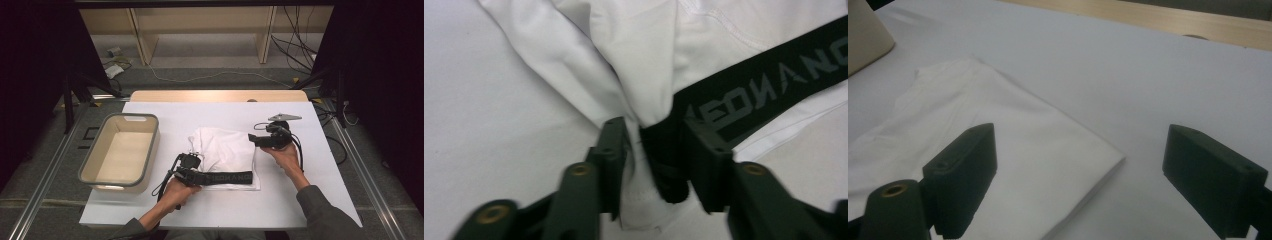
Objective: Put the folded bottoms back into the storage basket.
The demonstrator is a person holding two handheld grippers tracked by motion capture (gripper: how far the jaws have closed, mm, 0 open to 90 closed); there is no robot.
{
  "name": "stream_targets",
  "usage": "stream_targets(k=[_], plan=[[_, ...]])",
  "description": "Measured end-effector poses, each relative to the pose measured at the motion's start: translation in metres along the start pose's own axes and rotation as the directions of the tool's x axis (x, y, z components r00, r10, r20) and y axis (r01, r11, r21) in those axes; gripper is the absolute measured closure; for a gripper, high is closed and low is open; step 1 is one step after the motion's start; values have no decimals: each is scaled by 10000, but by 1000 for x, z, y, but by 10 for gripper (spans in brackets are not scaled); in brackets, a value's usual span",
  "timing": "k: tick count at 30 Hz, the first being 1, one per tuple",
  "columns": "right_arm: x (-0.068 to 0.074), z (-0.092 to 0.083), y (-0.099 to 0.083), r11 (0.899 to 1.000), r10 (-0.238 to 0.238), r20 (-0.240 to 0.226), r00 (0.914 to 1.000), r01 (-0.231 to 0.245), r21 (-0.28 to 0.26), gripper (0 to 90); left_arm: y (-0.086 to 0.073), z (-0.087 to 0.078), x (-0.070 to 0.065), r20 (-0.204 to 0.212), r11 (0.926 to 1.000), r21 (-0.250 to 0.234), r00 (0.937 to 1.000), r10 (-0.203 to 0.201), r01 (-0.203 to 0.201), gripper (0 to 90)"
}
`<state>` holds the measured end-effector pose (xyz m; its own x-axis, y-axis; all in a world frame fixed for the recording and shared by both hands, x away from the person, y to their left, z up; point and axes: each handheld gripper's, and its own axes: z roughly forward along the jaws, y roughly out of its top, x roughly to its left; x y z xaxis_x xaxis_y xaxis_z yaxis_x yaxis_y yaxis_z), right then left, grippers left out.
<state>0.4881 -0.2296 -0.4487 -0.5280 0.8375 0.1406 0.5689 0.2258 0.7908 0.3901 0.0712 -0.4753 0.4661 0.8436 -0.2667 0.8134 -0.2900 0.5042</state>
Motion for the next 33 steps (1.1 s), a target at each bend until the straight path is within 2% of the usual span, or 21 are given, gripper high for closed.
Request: stream_targets(k=[1,2,3,7,16,18,22,24,27,30,33], plan=[[0,0,0,10000,0,0,10000,0,0,148,0,1,3,441,9995,16,9985,-325,325,693],[-1,3,3,9997,128,-32,9999,-127,208,148,1,1,5,592,9990,39,9972,-453,451,730],[-2,7,5,9991,168,-49,9998,-166,384,148,1,2,5,619,9992,41,9973,-393,391,745],[-8,27,8,9912,375,24,9993,-375,1268,141,1,2,11,1016,9973,24,9921,-738,740,804],[-15,50,13,9786,631,157,9979,-650,1953,114,1,1,14,1398,9966,3,9868,-817,825,817],[-16,54,13,9765,728,210,9971,-756,2020,148,2,0,12,1411,9970,-23,9871,-762,773,818],[-16,65,10,9680,590,401,9975,-670,2420,186,2,-1,11,1483,9973,-56,9863,-719,736,819],[-14,65,10,9706,468,477,9978,-567,2339,276,3,-2,11,1527,9976,-72,9860,-667,686,819],[-10,64,11,9699,350,216,9992,-392,2402,386,3,-2,11,1563,9975,-98,9854,-675,699,819],[-4,64,11,9672,129,412,9991,-229,2530,600,3,-2,11,1593,9975,-117,9850,-668,695,819],[-8,63,11,9617,719,153,9973,-734,2641,788,3,-3,11,1644,9975,-131,9842,-663,694,820]])
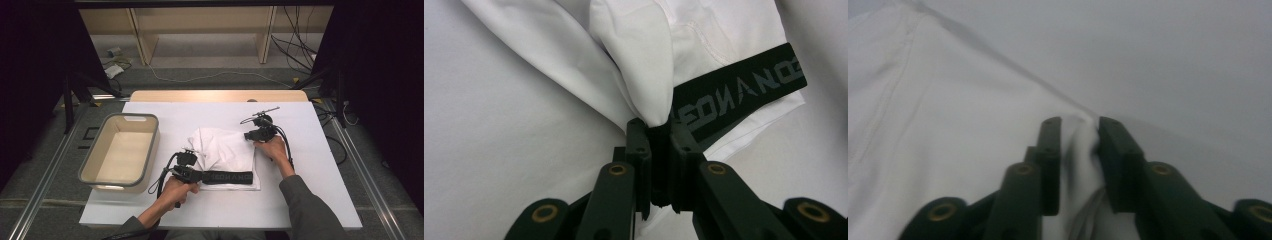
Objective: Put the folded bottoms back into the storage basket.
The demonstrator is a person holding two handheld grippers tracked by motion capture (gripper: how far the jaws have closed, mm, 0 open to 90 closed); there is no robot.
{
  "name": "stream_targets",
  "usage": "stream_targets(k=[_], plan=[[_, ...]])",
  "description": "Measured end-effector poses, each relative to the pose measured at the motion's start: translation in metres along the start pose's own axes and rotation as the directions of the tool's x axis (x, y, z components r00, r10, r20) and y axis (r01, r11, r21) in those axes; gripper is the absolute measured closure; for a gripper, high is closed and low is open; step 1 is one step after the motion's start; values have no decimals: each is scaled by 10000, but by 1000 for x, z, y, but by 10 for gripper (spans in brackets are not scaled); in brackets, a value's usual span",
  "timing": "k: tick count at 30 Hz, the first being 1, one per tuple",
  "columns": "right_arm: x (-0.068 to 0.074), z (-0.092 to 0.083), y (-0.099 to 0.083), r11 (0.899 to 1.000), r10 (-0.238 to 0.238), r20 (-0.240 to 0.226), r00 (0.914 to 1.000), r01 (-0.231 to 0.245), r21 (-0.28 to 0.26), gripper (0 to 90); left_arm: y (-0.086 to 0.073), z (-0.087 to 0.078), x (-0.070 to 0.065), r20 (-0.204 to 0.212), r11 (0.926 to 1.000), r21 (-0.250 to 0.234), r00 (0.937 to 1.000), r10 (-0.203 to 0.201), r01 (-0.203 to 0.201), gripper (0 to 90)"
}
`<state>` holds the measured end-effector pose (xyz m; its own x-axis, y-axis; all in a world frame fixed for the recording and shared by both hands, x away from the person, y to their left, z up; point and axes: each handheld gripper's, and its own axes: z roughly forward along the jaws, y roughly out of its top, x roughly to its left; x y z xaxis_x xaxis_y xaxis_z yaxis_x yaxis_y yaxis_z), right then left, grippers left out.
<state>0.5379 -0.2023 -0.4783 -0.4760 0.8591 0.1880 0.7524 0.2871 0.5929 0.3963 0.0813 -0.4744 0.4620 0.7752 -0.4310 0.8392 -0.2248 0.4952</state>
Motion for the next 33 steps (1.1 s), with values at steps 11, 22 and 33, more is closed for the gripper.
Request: stream_targets(k=[11,22,33], plan=[[6,-25,9,9935,286,-628,9976,-353,-1080,850,4,-10,-2,489,9997,-221,9988,-64,75,826],[21,-53,23,9769,148,-731,9972,-301,-2116,853,14,-40,-6,1139,9981,-606,9933,199,-130,828],[49,-72,55,9672,-141,-905,9958,-93,-2539,854,24,-82,-1,1523,9936,-1074,9870,515,-353,828]])
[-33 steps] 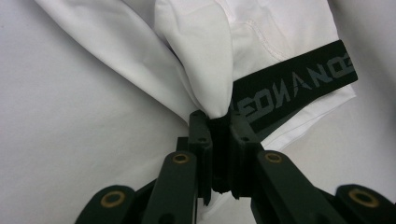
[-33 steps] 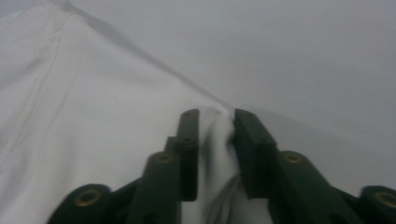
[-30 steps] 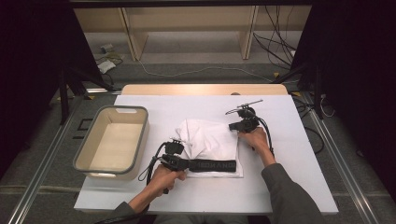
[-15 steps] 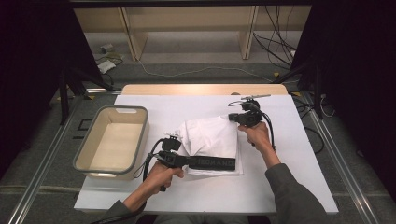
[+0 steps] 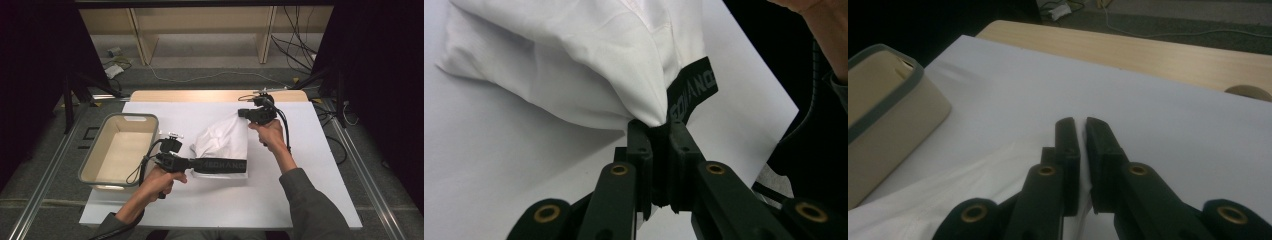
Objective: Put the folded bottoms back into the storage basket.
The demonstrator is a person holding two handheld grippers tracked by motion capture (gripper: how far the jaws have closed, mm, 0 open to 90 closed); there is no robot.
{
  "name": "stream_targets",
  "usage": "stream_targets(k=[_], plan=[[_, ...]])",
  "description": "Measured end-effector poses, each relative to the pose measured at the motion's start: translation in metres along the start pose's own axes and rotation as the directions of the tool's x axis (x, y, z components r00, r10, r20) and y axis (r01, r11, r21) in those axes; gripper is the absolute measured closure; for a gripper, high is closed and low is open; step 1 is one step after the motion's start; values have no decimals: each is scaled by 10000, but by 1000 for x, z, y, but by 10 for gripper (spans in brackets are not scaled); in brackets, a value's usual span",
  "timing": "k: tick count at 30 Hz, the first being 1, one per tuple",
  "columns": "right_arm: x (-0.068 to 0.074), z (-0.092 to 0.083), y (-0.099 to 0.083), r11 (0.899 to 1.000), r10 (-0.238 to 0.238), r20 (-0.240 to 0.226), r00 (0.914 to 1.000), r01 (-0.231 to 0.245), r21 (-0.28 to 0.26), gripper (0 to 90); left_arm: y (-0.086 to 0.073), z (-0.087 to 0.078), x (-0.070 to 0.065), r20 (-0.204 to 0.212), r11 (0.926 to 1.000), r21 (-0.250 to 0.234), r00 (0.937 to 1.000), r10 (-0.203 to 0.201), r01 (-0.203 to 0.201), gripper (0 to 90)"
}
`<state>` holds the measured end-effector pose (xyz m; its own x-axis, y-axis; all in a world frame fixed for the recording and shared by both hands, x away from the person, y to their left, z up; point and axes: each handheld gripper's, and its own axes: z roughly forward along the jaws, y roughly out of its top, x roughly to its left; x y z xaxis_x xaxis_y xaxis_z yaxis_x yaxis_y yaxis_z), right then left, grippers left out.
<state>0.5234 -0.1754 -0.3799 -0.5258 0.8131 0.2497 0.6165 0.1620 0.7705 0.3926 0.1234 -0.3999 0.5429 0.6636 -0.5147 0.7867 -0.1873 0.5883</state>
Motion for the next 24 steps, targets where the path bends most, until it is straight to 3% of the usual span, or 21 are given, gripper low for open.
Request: stream_targets(k=[12,24], plan=[[38,5,37,9986,-319,-389,9987,302,-444,854,15,-54,3,248,9972,-671,9991,339,-322,827],[78,17,75,9958,-679,-661,9955,635,-664,854,20,-107,15,301,9907,-1328,9990,336,-293,826]])
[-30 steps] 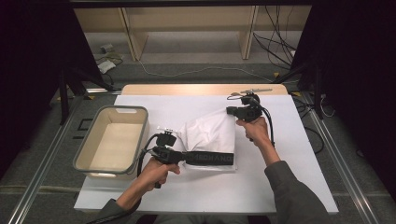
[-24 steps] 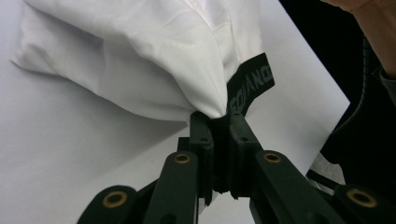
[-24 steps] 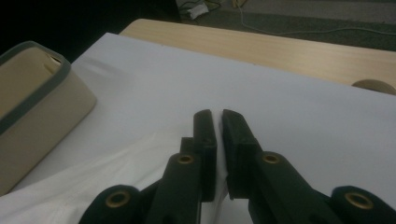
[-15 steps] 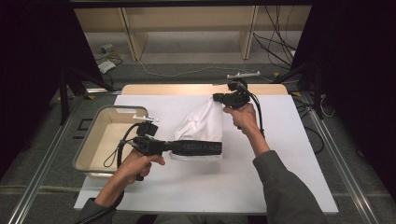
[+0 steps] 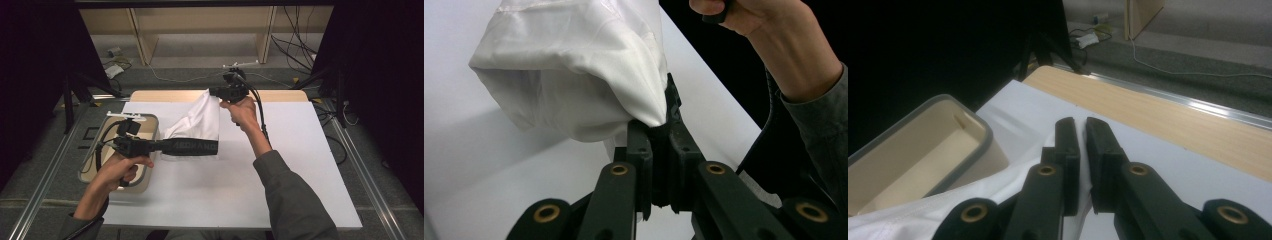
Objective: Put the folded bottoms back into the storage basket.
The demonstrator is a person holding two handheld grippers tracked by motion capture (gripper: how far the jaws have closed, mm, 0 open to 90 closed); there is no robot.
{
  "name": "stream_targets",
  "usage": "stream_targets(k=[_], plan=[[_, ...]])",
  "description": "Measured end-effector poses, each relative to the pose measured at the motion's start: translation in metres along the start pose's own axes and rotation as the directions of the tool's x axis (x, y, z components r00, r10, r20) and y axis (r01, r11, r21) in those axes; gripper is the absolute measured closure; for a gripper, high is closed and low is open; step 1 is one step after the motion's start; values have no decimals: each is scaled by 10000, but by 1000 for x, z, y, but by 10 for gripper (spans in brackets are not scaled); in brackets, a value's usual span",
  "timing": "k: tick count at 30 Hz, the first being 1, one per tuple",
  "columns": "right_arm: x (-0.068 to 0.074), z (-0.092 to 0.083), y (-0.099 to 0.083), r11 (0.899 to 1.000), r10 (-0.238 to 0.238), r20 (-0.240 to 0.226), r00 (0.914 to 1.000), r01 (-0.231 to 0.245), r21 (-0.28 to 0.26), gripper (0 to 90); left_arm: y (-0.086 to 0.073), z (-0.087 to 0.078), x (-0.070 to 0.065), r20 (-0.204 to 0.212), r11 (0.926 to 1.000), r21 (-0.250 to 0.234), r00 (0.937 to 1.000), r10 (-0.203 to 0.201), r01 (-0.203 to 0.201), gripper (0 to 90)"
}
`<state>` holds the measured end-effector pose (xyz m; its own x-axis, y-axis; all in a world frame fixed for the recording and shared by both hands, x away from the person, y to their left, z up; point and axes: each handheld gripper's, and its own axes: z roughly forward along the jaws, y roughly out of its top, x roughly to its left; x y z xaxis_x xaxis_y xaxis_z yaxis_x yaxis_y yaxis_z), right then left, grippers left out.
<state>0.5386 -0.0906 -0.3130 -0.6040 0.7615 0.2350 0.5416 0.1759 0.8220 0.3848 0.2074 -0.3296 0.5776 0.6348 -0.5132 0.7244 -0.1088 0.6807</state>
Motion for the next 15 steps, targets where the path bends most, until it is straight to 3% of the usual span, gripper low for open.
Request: stream_targets(k=[9,15], plan=[[28,15,19,9995,-264,-319,9991,258,-198,853,1,-31,8,4,9993,-367,10000,-74,74,825],[45,28,30,9990,-373,-462,9982,360,-282,853,0,-53,14,-251,9976,-680,9996,-101,83,825]])
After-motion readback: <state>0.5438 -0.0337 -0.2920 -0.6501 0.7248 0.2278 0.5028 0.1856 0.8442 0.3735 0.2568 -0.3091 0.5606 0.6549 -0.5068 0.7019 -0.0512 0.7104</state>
